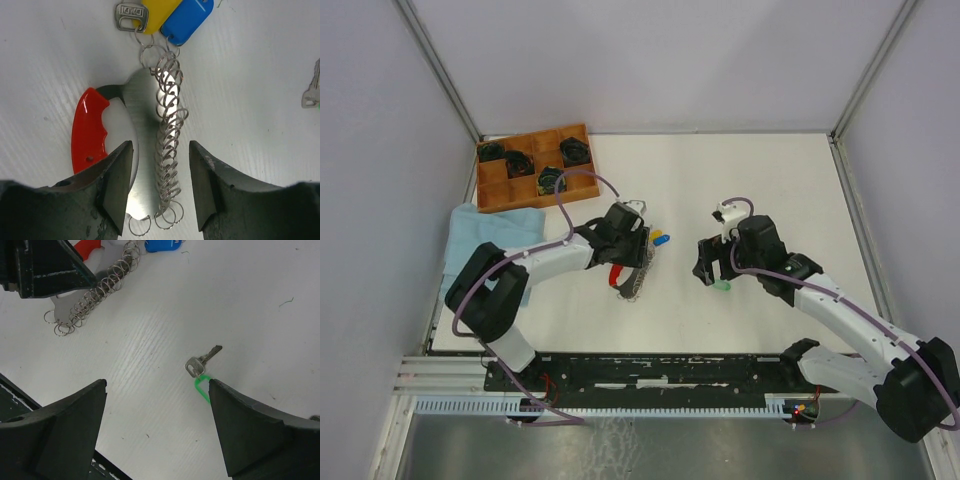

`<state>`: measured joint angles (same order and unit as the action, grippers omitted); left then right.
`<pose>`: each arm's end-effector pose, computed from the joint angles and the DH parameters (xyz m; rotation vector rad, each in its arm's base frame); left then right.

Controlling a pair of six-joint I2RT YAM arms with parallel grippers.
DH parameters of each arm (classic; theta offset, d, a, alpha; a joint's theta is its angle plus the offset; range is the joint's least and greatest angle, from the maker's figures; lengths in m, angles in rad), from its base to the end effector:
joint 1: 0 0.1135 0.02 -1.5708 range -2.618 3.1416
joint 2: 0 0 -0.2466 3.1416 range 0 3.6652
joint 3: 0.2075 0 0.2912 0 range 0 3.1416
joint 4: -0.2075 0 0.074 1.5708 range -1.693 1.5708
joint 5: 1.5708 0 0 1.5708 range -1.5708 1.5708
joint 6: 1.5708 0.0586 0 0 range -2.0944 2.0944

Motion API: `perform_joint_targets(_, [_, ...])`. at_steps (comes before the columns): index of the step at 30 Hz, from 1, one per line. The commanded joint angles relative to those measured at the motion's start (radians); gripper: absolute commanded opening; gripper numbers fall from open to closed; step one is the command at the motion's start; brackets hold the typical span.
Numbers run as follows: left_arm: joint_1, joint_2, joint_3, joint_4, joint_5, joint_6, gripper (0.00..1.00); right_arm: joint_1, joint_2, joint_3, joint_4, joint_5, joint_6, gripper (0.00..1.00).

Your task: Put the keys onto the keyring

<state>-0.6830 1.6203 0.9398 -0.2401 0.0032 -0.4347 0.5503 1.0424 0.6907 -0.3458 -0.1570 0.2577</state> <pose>0.2882 -0.2347 0.1216 0.3176 2.5339 -0.4599 0.2381 0.1568 0.1999 -0.4241 2.2918 0.5958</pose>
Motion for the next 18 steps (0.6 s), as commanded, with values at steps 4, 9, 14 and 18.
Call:
perform_joint_targets(4, [-0.003,0.115,0.115,0.081,0.026,0.051,0.5,0.01,0.0,-0.013,0.064,-0.004,-0.007,0.91])
perform_joint_targets(9, [-0.004,0.18,0.141,0.084,0.079,0.055,0.41,0.011,0.002,-0.022,0.067,-0.006,-0.015,0.91])
perform_joint_targets(14, [-0.021,0.146,0.09,0.118,0.166,0.069,0.31,0.014,0.015,-0.028,0.092,-0.023,-0.021,0.9])
perform_joint_targets(18, [-0.039,0.086,0.028,0.123,0.198,0.078,0.25,0.017,0.043,-0.019,0.113,-0.041,-0.028,0.88])
